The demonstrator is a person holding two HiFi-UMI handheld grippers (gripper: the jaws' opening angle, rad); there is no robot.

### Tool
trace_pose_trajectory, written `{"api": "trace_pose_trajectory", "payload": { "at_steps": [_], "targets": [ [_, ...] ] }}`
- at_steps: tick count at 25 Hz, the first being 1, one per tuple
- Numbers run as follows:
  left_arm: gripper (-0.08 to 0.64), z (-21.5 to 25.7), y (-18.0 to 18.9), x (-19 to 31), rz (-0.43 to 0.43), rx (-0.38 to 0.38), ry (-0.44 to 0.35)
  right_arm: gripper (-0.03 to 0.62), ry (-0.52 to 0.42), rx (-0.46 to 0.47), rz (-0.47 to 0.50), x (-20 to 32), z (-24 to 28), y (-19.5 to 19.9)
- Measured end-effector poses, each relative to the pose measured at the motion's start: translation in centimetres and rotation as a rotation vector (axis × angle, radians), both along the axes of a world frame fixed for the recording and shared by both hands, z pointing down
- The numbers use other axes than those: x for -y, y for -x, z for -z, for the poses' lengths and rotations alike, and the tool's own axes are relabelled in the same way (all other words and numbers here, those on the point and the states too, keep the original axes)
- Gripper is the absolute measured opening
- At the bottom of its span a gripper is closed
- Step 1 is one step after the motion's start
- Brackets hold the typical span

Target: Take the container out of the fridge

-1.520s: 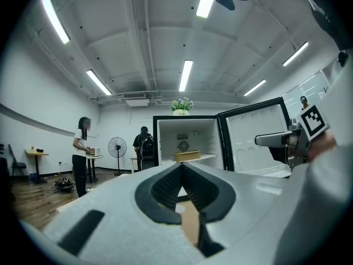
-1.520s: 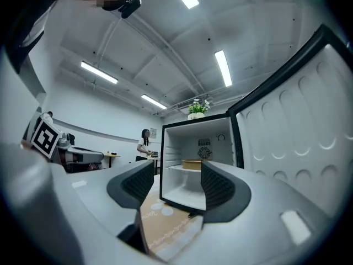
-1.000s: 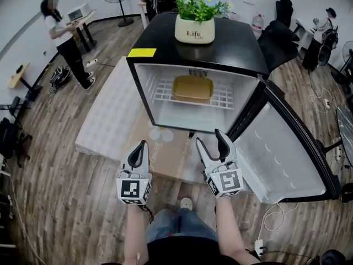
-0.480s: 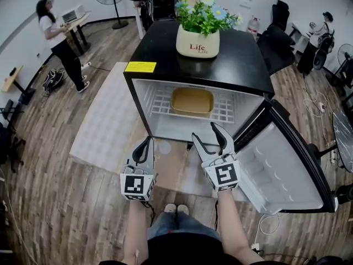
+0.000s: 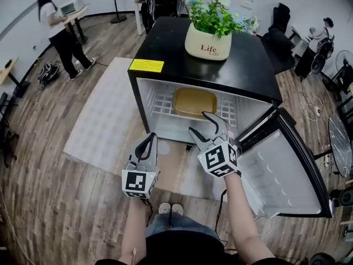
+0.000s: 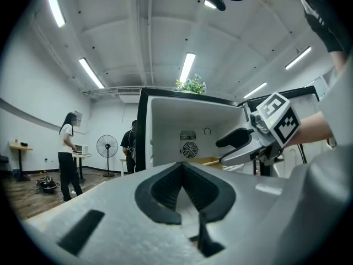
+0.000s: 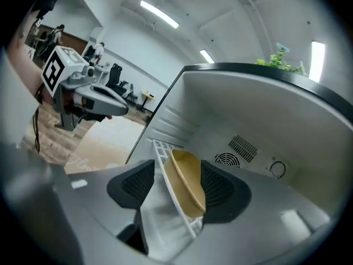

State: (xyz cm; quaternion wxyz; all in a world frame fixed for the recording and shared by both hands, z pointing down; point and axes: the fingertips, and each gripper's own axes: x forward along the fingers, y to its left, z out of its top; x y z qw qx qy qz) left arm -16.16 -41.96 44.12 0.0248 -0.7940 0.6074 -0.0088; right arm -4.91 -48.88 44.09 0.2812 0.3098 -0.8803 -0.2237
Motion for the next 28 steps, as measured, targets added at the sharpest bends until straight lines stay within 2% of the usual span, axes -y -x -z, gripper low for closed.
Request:
{"api": "trace_pose_trajectory", "payload": {
  "at_steps": [9,14,20,28],
  "targets": [
    [0.005,0.1,-0.1,0.3,-0.014,-0.007,0.003,0.233,-0.022,-0.461,0.088,3.2,-3.0,1.1],
    [0.005,0.1,-0.1,0.5,-0.017,-0.010,0.005,0.190,-0.006,-0.625,0.123,4.6,-4.7,1.1],
    [0.005,0.1,0.2,0.4,-0.015,-0.011,0.007,0.170,0.040,-0.701,0.131,5.2,-6.2,1.0],
    [0.005,-0.5,1.0,0.2,-0.003,-0.012,0.018,0.091,0.055,-0.681,0.123,5.5,-6.3,1.2]
  ]
}}
